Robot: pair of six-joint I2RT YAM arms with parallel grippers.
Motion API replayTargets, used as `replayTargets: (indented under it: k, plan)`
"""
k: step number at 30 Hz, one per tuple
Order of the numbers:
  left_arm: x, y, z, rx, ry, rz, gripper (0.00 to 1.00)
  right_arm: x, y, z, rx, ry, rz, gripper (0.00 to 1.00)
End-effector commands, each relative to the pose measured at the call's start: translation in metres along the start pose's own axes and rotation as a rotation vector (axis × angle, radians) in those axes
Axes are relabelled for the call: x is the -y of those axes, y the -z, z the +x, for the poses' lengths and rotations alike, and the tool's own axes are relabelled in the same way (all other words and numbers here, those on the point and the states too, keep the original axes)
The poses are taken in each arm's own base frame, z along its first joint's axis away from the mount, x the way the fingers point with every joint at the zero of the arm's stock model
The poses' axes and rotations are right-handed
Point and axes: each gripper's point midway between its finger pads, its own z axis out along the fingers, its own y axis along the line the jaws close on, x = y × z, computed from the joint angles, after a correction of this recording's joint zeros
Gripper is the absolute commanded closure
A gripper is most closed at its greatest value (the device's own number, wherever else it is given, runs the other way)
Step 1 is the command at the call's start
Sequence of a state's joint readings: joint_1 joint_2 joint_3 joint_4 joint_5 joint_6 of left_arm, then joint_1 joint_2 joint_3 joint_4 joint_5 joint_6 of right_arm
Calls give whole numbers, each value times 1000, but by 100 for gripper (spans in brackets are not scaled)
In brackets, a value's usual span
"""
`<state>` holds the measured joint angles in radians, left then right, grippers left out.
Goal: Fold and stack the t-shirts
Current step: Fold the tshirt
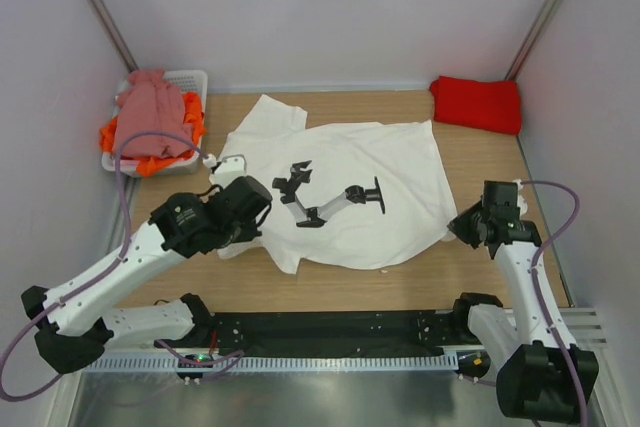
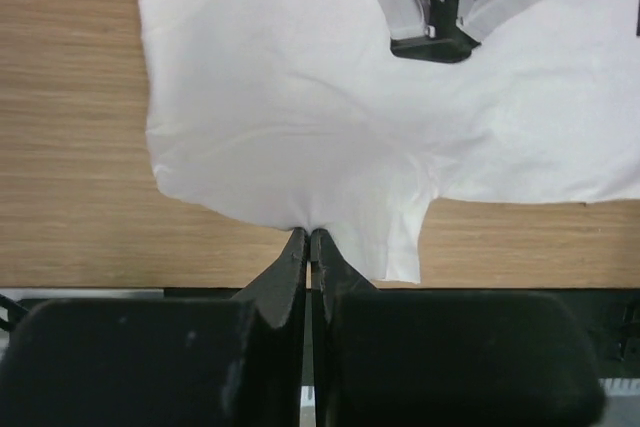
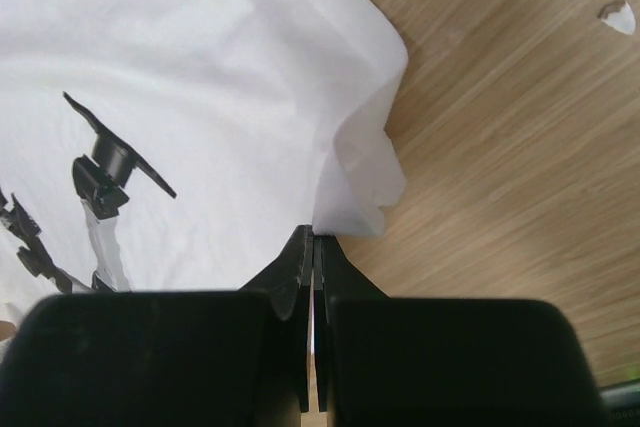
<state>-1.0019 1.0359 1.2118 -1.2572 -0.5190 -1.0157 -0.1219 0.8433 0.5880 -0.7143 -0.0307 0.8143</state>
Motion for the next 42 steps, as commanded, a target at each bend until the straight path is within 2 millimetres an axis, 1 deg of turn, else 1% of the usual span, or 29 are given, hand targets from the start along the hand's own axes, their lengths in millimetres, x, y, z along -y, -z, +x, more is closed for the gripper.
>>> replayTargets:
  k: [1,3,5,7,8,10,11,13,14,16,18,20,21,22,27,29,30,31,32,33,34,35,36,37,38,39,40,41,42]
  plan:
    - [2,0,-44,90,-21,22,100,-48,13,-44,127,21,-140,99]
    - [3,-10,-57,83,-13,28,100,-61,18,-56,152,34,-162,99]
    - [4,-21,-69,81,-7,6,100,-66,13,-63,148,45,-147,99]
    - [3,-32,-81,73,-31,-25,100,-79,14,-74,166,52,-168,99]
    - [4,-35,-88,79,-33,-29,100,-81,7,-76,157,59,-158,99]
    - [3,-41,-102,84,-36,-34,100,-91,7,-85,172,64,-175,99]
    - [7,-51,-107,75,-38,-35,100,-93,2,-88,164,66,-166,99]
    - [8,-57,-119,77,-22,-27,100,-99,-3,-93,160,72,-169,99]
    - [10,-67,-122,61,-27,-33,100,-101,-5,-95,161,74,-167,99]
    - [8,-74,-134,61,-12,-36,100,-109,-13,-99,147,88,-173,99]
    - [6,-87,-139,41,-16,-52,100,-115,-21,-102,126,101,-169,99]
    - [4,-92,-149,39,-5,-48,100,-118,-27,-104,115,115,-165,99]
    - [4,-102,-149,18,-8,-57,100,-123,-28,-107,113,122,-174,99]
    - [3,-103,-157,26,2,-57,100,-123,-37,-105,93,130,-162,99]
    - [-4,-127,-168,-12,-7,-99,100,-134,-56,-112,67,137,-166,99]
    - [-10,-145,-170,-41,0,-127,100,-136,-72,-111,32,141,-157,99]
    - [-15,-152,-176,-46,14,-138,100,-144,-74,-117,38,149,-171,99]
    - [-19,-172,-171,-91,13,-166,100,-146,-79,-118,29,151,-167,99]
    - [-26,-184,-168,-118,21,-195,100,-150,-92,-121,14,159,-154,97]
    - [-38,-192,-179,-115,50,-221,100,-152,-100,-123,7,164,-152,93]
    - [-49,-223,-166,-192,62,-265,100,-155,-109,-122,-17,173,-163,79]
    - [-57,-235,-164,-224,80,-287,98,-164,-122,-124,-40,200,-179,60]
    - [-61,-239,-180,-220,125,-271,92,-166,-130,-122,-68,217,-190,46]
    - [-65,-241,-167,-298,133,-292,82,-168,-134,-119,-96,230,-198,31]
    - [-66,-245,-167,-312,129,-303,57,-169,-134,-117,-108,241,-199,27]
    - [-61,-240,-162,-309,111,-306,43,-167,-132,-117,-96,254,-199,24]
    - [-58,-239,-169,-251,105,-304,28,-163,-129,-119,-73,257,-192,14]
    - [-57,-220,-163,-225,103,-294,3,-155,-121,-117,-39,261,-171,9]
    - [-52,-212,-161,-202,101,-279,0,-152,-118,-119,-15,266,-164,7]
